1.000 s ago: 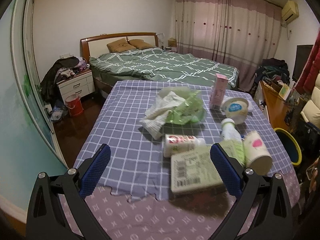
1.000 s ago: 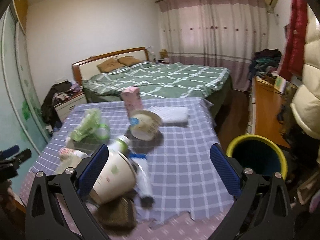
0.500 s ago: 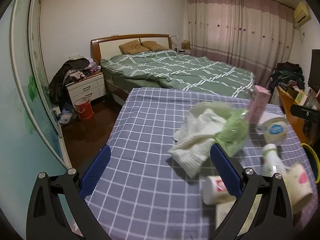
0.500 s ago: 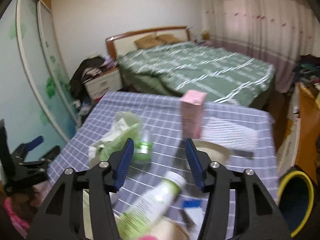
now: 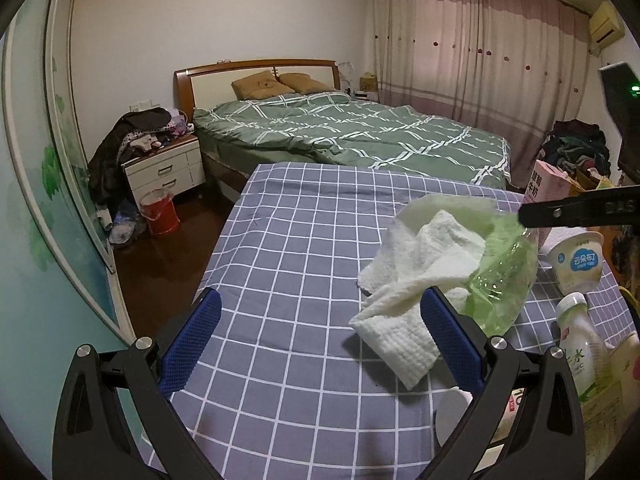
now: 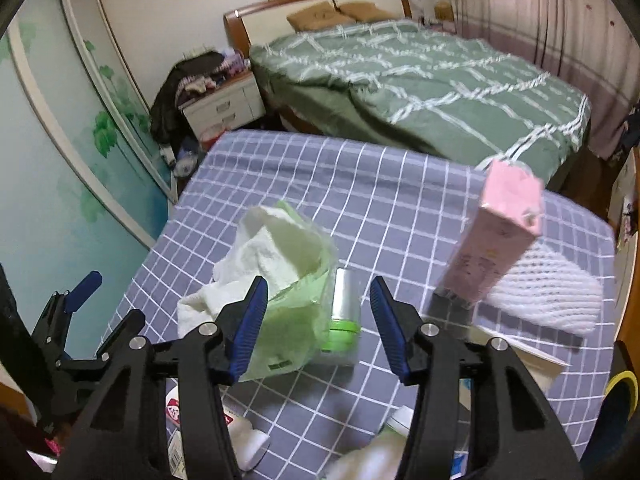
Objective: Collect trash
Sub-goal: 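Grasp the tissue in the green plastic bag with the right gripper and lift, then carry the green bag to the yellow bin and open the right gripper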
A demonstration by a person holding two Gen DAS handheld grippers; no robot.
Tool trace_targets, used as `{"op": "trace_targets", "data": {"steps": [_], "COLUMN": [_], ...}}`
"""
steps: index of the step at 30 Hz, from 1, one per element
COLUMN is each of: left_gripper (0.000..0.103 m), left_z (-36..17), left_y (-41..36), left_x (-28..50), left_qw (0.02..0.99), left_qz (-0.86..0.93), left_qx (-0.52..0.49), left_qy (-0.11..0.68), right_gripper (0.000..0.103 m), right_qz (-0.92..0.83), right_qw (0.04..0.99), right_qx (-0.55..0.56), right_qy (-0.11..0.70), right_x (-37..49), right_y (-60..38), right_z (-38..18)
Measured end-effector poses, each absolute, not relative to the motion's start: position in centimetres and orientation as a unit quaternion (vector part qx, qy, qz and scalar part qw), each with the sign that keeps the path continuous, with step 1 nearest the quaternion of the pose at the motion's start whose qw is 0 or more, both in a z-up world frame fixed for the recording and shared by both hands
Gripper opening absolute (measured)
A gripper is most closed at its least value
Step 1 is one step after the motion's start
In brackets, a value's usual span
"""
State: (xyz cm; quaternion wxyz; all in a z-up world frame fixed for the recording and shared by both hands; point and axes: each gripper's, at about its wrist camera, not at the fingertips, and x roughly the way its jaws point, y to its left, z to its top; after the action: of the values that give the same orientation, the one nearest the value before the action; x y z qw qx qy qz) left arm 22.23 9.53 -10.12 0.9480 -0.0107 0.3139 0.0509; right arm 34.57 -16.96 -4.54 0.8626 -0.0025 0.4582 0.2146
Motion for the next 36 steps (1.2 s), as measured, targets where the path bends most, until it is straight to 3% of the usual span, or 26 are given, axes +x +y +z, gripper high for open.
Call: {"op": "trace_targets", "data": {"steps": [3,4,5,7,9,23,36], "left_gripper": [0.098,0.098,0.098,0.098,0.098,0.098,0.098], "left_z": [-10.2,-10.1,-10.0,-9.9,-9.8,-9.7,-9.6], "left_y": [9.7,9.8,9.8,9.7,9.7,9.6,9.5], "left_x": [22.3,22.1,22.0,22.0,21.9,21.5,21.3], "left_qw": [0.948,0.949,0.949,0.95,0.95,0.953,0.954], "left_qz": [0.045,0.044,0.043,0.042,0.042,0.032,0.026], "left_qx": [-0.017,-0.017,-0.017,-0.015,-0.014,-0.015,-0.016], "left_qy": [0.314,0.313,0.312,0.31,0.308,0.301,0.298], "right_gripper": [0.05,0.035,0.027,0.015,0.012,0.009,0.009], "right_qz": [0.22,0.224,0.227,0.225,0.22,0.136,0.043], "right_qw": [0.852,0.849,0.848,0.854,0.865,0.943,0.966], "right_qx": [-0.007,-0.007,-0.007,-0.008,-0.014,0.007,0.055], "right_qy": [0.476,0.478,0.479,0.47,0.452,0.303,0.247], "right_x": [34.9,34.9,34.8,34.2,33.6,28.4,24.2], "right_y": [-16.3,-16.2,-16.2,-16.4,-16.9,-23.8,-33.7], "right_z": [-5.5,-5.7,-5.7,-5.2,-4.2,3.4,5.2]}}
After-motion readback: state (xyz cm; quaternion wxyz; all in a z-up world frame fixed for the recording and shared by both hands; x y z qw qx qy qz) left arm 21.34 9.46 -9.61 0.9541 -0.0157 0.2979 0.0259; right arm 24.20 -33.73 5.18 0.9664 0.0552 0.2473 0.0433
